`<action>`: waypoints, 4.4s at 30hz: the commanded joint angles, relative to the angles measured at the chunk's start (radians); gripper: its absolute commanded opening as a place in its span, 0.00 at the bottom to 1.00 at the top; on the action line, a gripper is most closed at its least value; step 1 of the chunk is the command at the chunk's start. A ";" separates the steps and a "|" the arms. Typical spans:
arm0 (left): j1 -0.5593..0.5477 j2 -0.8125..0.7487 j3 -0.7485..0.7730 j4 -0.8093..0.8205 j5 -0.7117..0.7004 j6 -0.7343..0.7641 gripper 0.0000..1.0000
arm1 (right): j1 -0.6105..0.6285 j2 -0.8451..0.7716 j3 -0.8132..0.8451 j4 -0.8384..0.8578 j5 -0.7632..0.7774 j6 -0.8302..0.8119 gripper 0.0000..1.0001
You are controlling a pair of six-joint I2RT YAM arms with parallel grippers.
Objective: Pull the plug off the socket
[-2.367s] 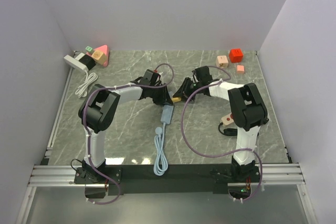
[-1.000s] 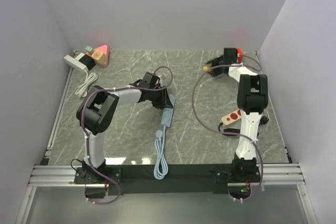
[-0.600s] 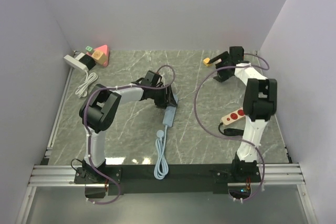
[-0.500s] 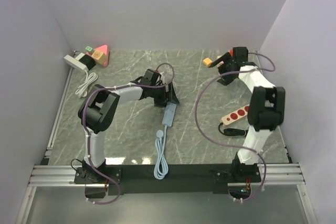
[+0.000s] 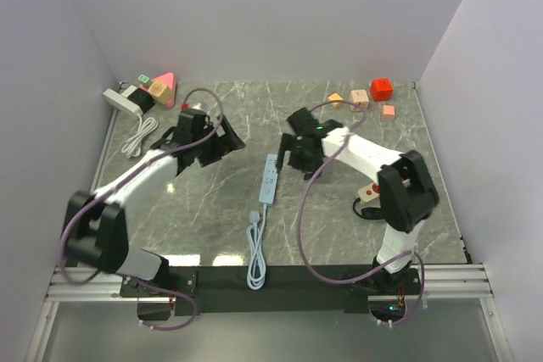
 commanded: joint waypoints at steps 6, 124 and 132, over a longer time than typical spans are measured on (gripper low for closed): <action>0.023 -0.302 -0.158 -0.112 -0.122 -0.072 0.99 | 0.184 0.217 0.277 -0.172 0.154 0.031 0.95; -0.421 0.041 -0.184 -0.145 0.083 0.039 0.78 | -0.351 -0.138 -0.097 0.064 -0.218 -0.190 0.92; -0.378 -0.150 -0.050 -0.240 -0.218 -0.039 0.99 | -0.337 -0.131 -0.113 0.118 -0.293 -0.165 0.93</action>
